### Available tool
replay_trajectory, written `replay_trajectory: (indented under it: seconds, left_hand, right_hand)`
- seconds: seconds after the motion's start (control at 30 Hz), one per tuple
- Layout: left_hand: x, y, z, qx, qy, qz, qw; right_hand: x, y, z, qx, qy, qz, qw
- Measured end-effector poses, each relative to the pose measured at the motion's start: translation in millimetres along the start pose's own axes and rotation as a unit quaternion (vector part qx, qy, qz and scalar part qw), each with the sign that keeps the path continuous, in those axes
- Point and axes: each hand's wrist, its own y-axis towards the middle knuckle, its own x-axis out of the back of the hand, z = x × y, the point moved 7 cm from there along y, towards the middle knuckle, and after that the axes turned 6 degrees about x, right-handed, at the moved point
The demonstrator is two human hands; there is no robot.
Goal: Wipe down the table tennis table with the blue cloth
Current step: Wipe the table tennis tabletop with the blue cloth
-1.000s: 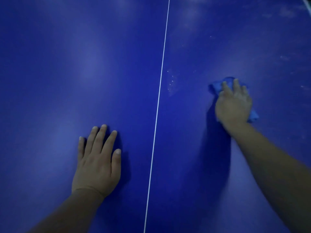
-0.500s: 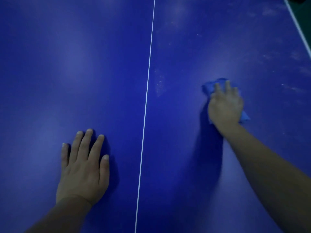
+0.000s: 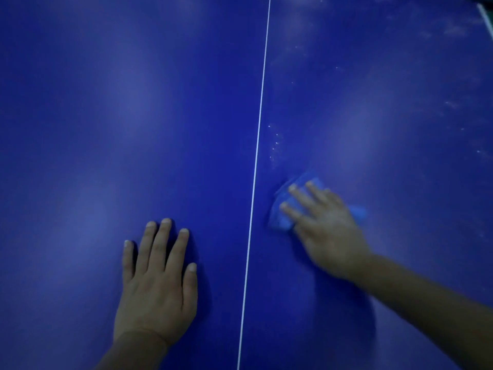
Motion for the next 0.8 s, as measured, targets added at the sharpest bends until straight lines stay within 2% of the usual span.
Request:
replay_trajectory:
  seconds: [0.1,0.2,0.27,0.37,0.43,0.53,0.6,0.63,0.67,0.7,0.8]
  left_hand:
    - [0.5,0.4,-1.0,-0.009,-0.002,-0.016,1.0]
    - [1.0,1.8,-2.1,-0.021,-0.002,-0.03,0.999]
    - [0.7,2.2,-1.6,-0.021,0.004,-0.027,0.999]
    - [-0.7,1.3,-1.4,-0.017,0.008,-0.018,1.0]
    - [-1.4,1.5,-0.5,-0.016,0.007,-0.014,1.0]
    - [-1.9,1.8,0.7,-0.018,-0.001,-0.018,1.0]
    - [-0.9,2.5,0.1,-0.022,-0.006,-0.026,0.999]
    - [-1.0,2.6,0.0,-0.023,-0.005,-0.026,0.999]
    - [-1.1,2.6,0.2,-0.023,-0.002,-0.027,0.999]
    - [-1.3,2.5,0.6,-0.024,0.001,-0.028,0.999]
    - [-1.2,1.7,1.3,-0.027,0.001,-0.038,0.999]
  right_hand:
    - [-11.2,30.4,54.4,0.118,0.053,0.006,0.992]
    - [-15.6,94.7,32.1,0.17,0.016,0.027,0.985]
    - [-9.8,146.4,-27.7,0.102,-0.03,0.03,0.994]
    - [2.5,186.4,-121.9,-0.076,-0.069,0.046,0.994]
    - [1.6,185.7,-122.9,-0.098,-0.067,0.047,0.992]
    - [-9.8,149.5,-47.0,0.027,-0.037,0.006,0.999]
    - [-17.5,119.8,-9.8,0.094,0.009,0.026,0.995]
    - [-16.8,119.4,-13.5,0.11,0.01,0.04,0.993]
    - [-13.9,128.5,-30.9,0.102,-0.011,0.038,0.994]
    - [-10.7,141.2,-58.9,0.051,-0.038,0.035,0.997]
    - [4.0,160.3,-143.6,-0.166,-0.061,0.032,0.984]
